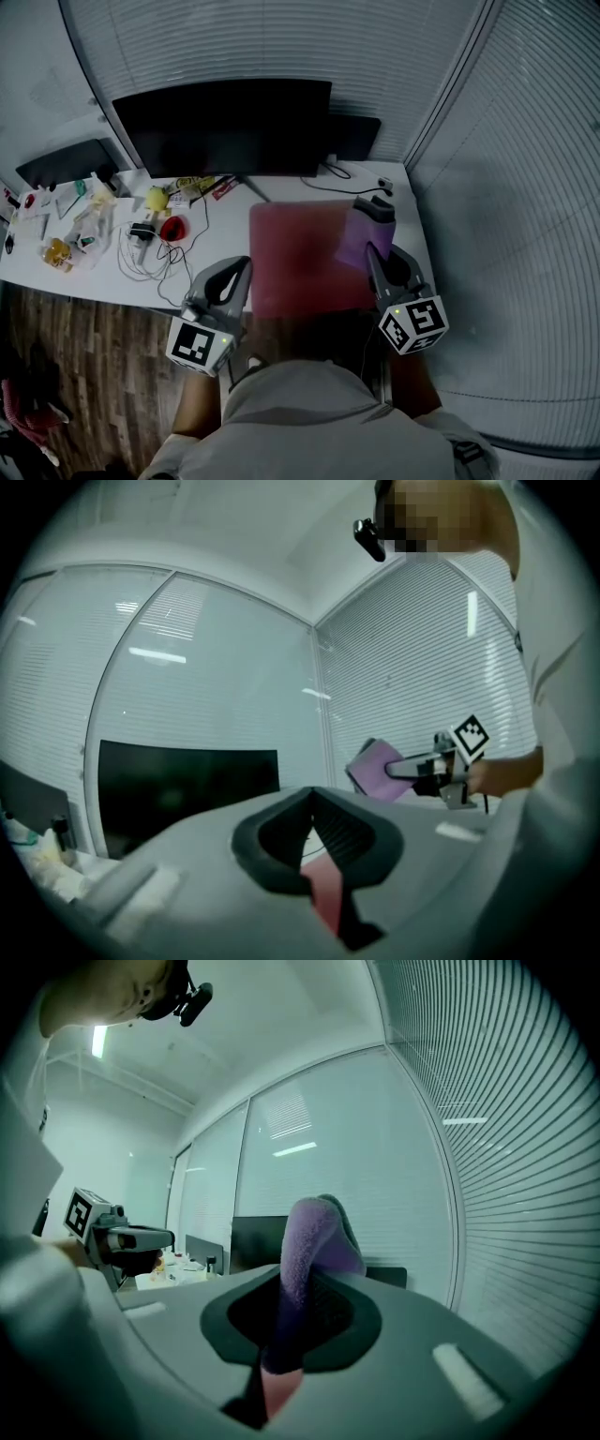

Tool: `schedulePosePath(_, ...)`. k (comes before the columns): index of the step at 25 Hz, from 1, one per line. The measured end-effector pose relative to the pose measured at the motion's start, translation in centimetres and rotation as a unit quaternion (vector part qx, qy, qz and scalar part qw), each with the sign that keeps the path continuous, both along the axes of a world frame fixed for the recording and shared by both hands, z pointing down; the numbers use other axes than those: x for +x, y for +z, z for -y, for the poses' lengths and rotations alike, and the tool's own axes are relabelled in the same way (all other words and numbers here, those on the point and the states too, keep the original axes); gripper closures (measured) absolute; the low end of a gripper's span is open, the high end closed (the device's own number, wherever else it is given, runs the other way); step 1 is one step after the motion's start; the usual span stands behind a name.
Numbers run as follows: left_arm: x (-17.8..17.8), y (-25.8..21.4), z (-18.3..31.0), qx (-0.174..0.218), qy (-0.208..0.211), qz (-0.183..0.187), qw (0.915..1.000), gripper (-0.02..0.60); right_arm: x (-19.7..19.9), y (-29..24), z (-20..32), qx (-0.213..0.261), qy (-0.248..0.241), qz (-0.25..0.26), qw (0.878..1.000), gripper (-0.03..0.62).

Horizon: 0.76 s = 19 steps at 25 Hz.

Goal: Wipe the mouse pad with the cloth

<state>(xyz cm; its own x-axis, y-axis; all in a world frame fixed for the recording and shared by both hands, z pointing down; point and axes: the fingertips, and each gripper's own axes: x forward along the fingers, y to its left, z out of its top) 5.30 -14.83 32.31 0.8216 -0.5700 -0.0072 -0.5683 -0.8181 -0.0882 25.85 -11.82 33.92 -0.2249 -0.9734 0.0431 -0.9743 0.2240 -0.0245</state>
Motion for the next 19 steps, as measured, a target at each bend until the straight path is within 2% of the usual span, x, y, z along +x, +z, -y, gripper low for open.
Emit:
schedulePosePath(11,-0.3,0.6,0.1,-0.003,0.007,0.003,1.0000,0.578,-1.6,0.6,0.1,-0.013,-0.014,-0.003,1.000,0.556)
schedulePosePath(19,-0.4,0.2,-0.9,-0.007,0.013,-0.014,0.9998,0.578,-1.7,0.4,-0.7,-0.015,-0.013,-0.003,1.000,0.556)
